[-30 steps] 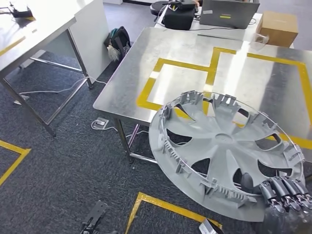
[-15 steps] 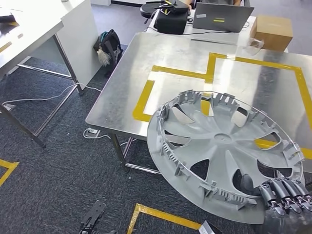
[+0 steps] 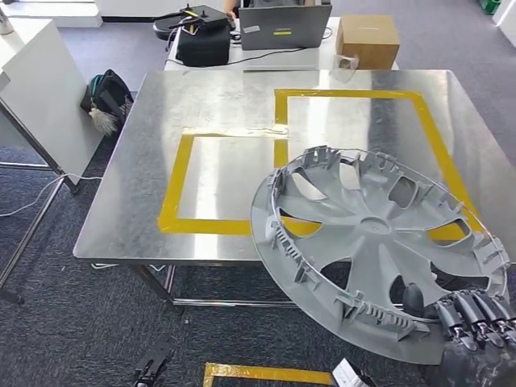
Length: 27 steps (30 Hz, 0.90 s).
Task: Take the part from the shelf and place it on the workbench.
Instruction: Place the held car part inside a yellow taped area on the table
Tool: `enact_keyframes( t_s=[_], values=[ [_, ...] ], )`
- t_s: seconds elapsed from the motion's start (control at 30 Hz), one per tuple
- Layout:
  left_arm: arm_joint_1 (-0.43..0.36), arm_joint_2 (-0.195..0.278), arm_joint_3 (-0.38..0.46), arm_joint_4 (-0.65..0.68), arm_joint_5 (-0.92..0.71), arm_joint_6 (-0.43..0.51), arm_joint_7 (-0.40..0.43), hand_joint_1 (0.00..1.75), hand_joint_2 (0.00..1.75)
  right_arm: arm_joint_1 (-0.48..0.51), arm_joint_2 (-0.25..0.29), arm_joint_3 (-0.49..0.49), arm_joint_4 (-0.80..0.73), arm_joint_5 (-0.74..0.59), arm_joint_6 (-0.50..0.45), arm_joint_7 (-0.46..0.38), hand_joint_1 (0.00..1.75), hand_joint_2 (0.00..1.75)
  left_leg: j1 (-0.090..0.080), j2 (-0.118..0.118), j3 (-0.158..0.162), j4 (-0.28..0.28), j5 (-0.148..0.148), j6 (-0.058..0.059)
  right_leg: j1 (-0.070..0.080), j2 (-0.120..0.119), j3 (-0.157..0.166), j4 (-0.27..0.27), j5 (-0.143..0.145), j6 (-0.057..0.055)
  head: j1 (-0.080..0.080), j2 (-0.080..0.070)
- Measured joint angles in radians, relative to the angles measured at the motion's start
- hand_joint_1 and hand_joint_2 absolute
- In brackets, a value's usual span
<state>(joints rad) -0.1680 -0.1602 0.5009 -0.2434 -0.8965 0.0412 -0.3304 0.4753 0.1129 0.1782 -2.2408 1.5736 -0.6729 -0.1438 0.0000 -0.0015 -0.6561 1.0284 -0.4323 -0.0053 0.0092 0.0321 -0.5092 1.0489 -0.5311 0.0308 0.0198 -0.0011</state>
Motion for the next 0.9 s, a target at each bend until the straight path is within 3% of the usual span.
enact_keyframes(
  t_s=[0.9],
  values=[
    [0.000,0.000,0.000,0.000,0.000,0.000,0.000,0.00,1.75,0.000,0.000,0.000,0.000,0.000,0.000,0.000,1.75,1.75,0.000,0.000,0.000,0.000,0.000,0.000,0.000,0.000,0.000,0.000,0.000,0.000,0.000,0.000]
  ],
)
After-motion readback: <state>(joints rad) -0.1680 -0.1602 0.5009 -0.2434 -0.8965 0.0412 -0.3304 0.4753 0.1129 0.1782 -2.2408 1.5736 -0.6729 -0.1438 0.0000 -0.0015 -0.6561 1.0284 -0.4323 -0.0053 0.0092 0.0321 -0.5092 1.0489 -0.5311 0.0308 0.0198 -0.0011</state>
